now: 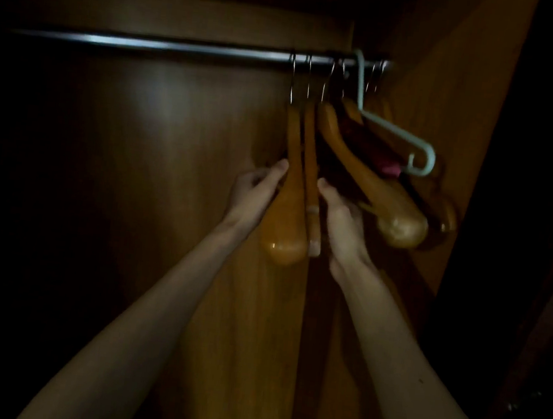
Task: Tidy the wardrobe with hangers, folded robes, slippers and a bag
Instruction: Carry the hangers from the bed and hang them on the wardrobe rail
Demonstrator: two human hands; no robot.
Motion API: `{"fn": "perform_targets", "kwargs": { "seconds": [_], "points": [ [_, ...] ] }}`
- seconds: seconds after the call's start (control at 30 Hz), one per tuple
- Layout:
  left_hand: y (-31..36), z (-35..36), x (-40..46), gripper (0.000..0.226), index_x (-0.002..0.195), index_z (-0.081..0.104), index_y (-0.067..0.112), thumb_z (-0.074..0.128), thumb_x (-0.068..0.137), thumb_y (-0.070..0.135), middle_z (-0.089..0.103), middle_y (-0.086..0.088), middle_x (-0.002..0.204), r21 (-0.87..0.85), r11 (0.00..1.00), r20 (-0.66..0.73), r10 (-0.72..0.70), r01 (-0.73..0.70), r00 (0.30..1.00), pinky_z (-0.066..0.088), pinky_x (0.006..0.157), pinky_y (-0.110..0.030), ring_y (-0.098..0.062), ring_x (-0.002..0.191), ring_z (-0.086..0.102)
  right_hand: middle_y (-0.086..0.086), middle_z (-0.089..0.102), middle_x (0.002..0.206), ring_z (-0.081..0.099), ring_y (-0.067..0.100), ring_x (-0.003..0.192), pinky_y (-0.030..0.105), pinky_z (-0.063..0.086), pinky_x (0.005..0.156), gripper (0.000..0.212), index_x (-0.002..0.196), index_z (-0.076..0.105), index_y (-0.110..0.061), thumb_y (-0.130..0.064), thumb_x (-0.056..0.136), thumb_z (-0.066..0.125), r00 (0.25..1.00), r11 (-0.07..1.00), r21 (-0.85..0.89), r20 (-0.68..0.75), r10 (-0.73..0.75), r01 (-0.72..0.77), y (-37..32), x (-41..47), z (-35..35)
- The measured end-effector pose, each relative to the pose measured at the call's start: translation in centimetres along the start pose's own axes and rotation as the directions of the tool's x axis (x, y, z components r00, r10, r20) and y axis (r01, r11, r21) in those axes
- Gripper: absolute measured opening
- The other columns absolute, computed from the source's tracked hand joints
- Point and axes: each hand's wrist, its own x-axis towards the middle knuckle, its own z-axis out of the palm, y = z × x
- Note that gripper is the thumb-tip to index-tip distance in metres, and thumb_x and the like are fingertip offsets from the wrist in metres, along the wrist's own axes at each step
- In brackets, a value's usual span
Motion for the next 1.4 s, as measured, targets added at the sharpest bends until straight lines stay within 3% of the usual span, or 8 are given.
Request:
{"fn": "perform_targets", "kwargs": {
  "seconds": [0.13,0.3,0.6,0.7,0.8,1.03,1.27,1.4],
  "points": [
    [-4.1,0.2,-3.5,0.029,0.075,0.058,0.016,0.053,0.100,0.003,0.060,0.010,0.068,-0.076,0.994,-0.120,0.068,-0.077,0.991,0.045,0.065,-0.015,0.005,0.060,0.055,-0.003,0.073,0.104,0.068,0.008,0.092,0.034,0.058,0.086,0.025,0.109,0.071,-0.022,-0.029,0.103,0.048,0.999,0.997,-0.070,-0.042,0.016,-0.019,4.3,-2.7,-1.6],
    [-11.4,1.9,-9.3,0.021,0.075,0.053,0.008,0.053,0.096,0.004,0.040,-0.010,0.066,-0.034,0.999,-0.124,0.007,-0.012,0.992,0.033,0.052,-0.020,-0.010,0.054,0.036,-0.005,0.070,0.104,0.064,0.008,0.085,0.022,0.056,0.072,0.018,0.107,0.072,-0.023,-0.021,0.100,0.055,0.979,0.958,-0.214,-0.120,0.165,-0.188,11.4,-6.9,-4.4],
    [-27.3,7.9,-23.1,0.029,0.069,0.056,0.028,0.061,0.098,0.026,0.050,0.011,0.056,0.272,0.943,0.397,-0.293,0.193,0.870,0.035,0.047,-0.030,-0.003,0.049,0.043,0.000,0.068,0.075,0.061,0.010,0.061,0.027,0.053,0.056,0.018,0.086,0.071,-0.020,-0.013,0.096,0.057,0.819,0.764,-0.310,-0.317,0.479,-0.567,27.4,-18.2,-11.0],
    [-31.4,8.8,-27.6,0.031,0.073,0.063,0.002,0.063,0.097,0.021,0.051,0.008,0.054,0.369,0.890,0.524,-0.437,0.267,0.731,0.031,0.047,-0.018,-0.001,0.045,0.043,-0.004,0.068,0.072,0.061,0.012,0.060,0.030,0.051,0.055,0.023,0.078,0.068,-0.029,-0.017,0.096,0.060,0.725,0.658,-0.314,-0.386,0.570,-0.685,31.7,-23.2,-12.8],
    [-35.7,9.5,-31.5,0.036,0.061,0.057,0.015,0.063,0.092,0.032,0.052,0.005,0.052,0.496,0.820,0.644,-0.569,0.288,0.512,0.040,0.053,-0.031,-0.009,0.047,0.046,0.002,0.071,0.074,0.063,0.016,0.063,0.033,0.051,0.060,0.020,0.080,0.074,-0.021,-0.015,0.093,0.060,0.579,0.537,-0.236,-0.469,0.667,-0.810,35.7,-28.6,-14.6],
    [-38.8,13.5,-40.0,0.025,0.083,0.067,0.000,0.059,0.099,0.018,0.060,-0.005,0.061,0.688,0.725,0.726,-0.687,0.024,-0.028,0.041,0.043,-0.014,0.001,0.034,0.048,0.012,0.074,0.078,0.062,0.018,0.057,0.037,0.055,0.064,0.017,0.078,0.074,-0.015,-0.020,0.090,0.064,0.176,0.325,0.134,-0.621,0.764,-0.936,42.3,-44.5,-16.6],
    [-37.6,18.3,-52.1,0.023,0.072,0.069,0.013,0.062,0.093,0.019,0.066,0.000,0.060,0.569,0.722,0.617,-0.691,-0.394,-0.377,0.042,0.046,-0.018,-0.012,0.046,0.057,0.004,0.065,0.068,0.055,0.016,0.050,0.023,0.046,0.046,0.017,0.082,0.071,-0.012,-0.016,0.091,0.057,-0.278,0.305,0.656,-0.630,0.725,-0.690,41.3,-60.5,-12.2],
    [-34.7,20.8,-60.1,0.022,0.071,0.067,0.012,0.061,0.093,0.015,0.066,-0.002,0.061,0.375,0.757,0.550,-0.646,-0.535,-0.529,0.045,0.051,-0.023,-0.014,0.049,0.056,0.008,0.073,0.074,0.065,0.024,0.062,0.033,0.058,0.061,0.020,0.083,0.074,-0.011,-0.019,0.089,0.057,-0.448,0.363,0.811,-0.564,0.694,-0.458,40.5,-67.8,-9.0]
  ]
}}
